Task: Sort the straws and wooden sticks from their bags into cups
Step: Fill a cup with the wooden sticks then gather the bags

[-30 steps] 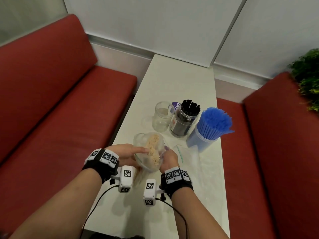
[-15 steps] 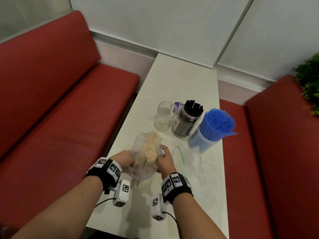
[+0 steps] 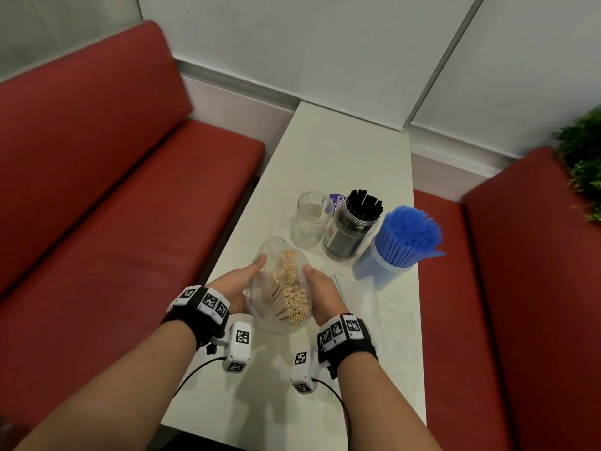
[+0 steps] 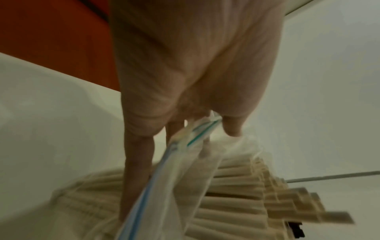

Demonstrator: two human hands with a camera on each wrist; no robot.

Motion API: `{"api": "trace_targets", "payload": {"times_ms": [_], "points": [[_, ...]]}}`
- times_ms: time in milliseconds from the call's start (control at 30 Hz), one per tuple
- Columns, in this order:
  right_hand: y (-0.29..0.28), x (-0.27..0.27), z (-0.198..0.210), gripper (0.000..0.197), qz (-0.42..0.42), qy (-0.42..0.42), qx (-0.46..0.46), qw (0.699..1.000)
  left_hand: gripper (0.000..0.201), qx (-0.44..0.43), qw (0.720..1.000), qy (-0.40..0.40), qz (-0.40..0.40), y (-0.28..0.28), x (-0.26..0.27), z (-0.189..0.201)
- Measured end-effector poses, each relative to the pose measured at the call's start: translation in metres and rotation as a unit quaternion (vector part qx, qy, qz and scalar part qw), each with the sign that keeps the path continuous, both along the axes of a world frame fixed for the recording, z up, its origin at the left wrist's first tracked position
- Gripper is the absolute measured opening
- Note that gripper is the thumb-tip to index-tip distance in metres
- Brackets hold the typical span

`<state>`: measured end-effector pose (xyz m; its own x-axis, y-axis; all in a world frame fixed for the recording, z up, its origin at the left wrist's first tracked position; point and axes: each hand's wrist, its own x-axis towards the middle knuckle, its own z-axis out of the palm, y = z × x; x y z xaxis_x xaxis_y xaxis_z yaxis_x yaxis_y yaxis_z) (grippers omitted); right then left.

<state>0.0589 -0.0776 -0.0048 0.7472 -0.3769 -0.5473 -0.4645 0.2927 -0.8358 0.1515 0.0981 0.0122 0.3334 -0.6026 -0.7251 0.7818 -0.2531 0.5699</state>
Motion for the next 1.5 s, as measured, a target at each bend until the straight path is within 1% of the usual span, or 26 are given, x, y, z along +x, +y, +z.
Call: {"api": "trace_targets", "payload": {"times_ms": [67,133,200,267,300,367,433,467,533,633,667,733,767,833,867,900,967,1033,1100,1167,1267,1333,1400,1433,1467,1500], "points": [[0.000,-0.001,-0.001,0.038,-0.018,0.014,-0.004,1.000,0.070,0.053,0.997,-0.031,0.046,-0.003,-0.001,-0.007],[0.001,-0.001,0.002,0.041,-0.014,0.020,-0.073,0.997,0.062,0.090,0.993,-0.057,0.060,-0.005,0.000,-0.013],[0.002,-0.003,0.005,0.042,0.022,0.009,-0.165,0.986,0.053,0.116,0.989,-0.075,0.057,-0.007,0.000,-0.013],[0.003,-0.004,0.006,0.042,0.061,-0.022,-0.208,0.976,0.047,0.144,0.983,-0.095,0.058,-0.007,0.001,-0.011],[0.003,-0.004,0.005,0.044,0.082,-0.042,-0.219,0.971,0.045,0.156,0.980,-0.109,0.057,-0.007,0.001,-0.011],[0.002,-0.001,0.003,0.036,0.113,-0.064,-0.240,0.962,0.046,0.168,0.975,-0.133,0.057,-0.008,0.002,-0.012],[0.001,0.001,-0.001,0.032,0.114,-0.042,-0.270,0.955,0.050,0.173,0.972,-0.145,0.069,-0.007,0.004,-0.018],[0.000,0.001,-0.003,0.035,0.099,-0.015,-0.271,0.957,0.051,0.171,0.971,-0.144,0.078,-0.006,0.005,-0.021],[-0.004,0.000,-0.009,0.041,0.065,0.047,-0.238,0.968,0.054,0.169,0.970,-0.151,0.089,-0.003,0.004,-0.025],[-0.004,-0.002,-0.015,0.037,0.038,0.094,-0.161,0.982,0.052,0.164,0.964,-0.185,0.096,0.003,-0.004,-0.028],[-0.002,-0.002,-0.014,0.035,0.023,0.097,-0.143,0.985,0.050,0.137,0.970,-0.173,0.104,0.004,-0.008,-0.027],[-0.001,0.001,-0.010,0.033,-0.005,0.087,-0.110,0.990,0.048,0.061,0.984,-0.124,0.109,0.005,-0.014,-0.022],[0.001,0.004,-0.009,0.035,-0.009,0.077,-0.094,0.993,0.047,0.033,0.989,-0.105,0.097,0.006,-0.015,-0.018],[0.005,0.006,-0.005,0.047,0.009,0.051,-0.076,0.996,0.045,0.004,0.993,-0.094,0.072,0.005,-0.015,-0.012],[0.008,0.006,-0.004,0.050,0.026,0.029,-0.089,0.995,0.043,0.003,0.993,-0.096,0.066,0.004,-0.013,-0.009],[0.011,0.005,-0.004,0.048,0.044,0.003,-0.115,0.992,0.041,0.012,0.992,-0.105,0.066,0.002,-0.013,-0.006],[0.015,0.004,-0.003,0.040,0.084,-0.048,-0.168,0.981,0.039,0.053,0.986,-0.139,0.077,-0.001,-0.011,-0.006],[0.016,0.004,-0.004,0.032,0.090,-0.073,-0.183,0.976,0.038,0.079,0.981,-0.156,0.088,0.000,-0.011,-0.010],[0.018,0.003,-0.004,0.033,0.046,-0.057,-0.147,0.986,0.041,0.091,0.978,-0.157,0.100,0.003,-0.010,-0.015],[0.018,0.003,-0.007,0.037,-0.006,-0.020,-0.116,0.993,0.045,0.110,0.973,-0.163,0.120,0.006,-0.009,-0.021],[0.019,0.002,-0.012,0.037,-0.052,0.021,-0.119,0.991,0.055,0.117,0.970,-0.168,0.128,0.009,-0.011,-0.028],[0.019,0.001,-0.013,0.040,-0.071,0.033,-0.098,0.992,0.070,0.121,0.978,-0.146,0.090,0.011,-0.014,-0.027],[0.018,0.000,-0.014,0.040,-0.085,0.041,-0.068,0.993,0.081,0.131,0.986,-0.099,0.006,0.016,-0.015,-0.023],[0.018,0.000,-0.013,0.034,-0.089,0.040,-0.056,0.994,0.084,0.102,0.993,-0.051,-0.029,0.017,-0.016,-0.022],[0.018,0.000,-0.012,0.024,-0.087,0.037,-0.050,0.994,0.085,0.048,0.998,0.007,-0.048,0.019,-0.016,-0.022],[0.018,0.000,-0.009,0.016,-0.081,0.032,-0.051,0.995,0.081,-0.003,0.997,0.050,-0.052,0.020,-0.017,-0.020]]}}
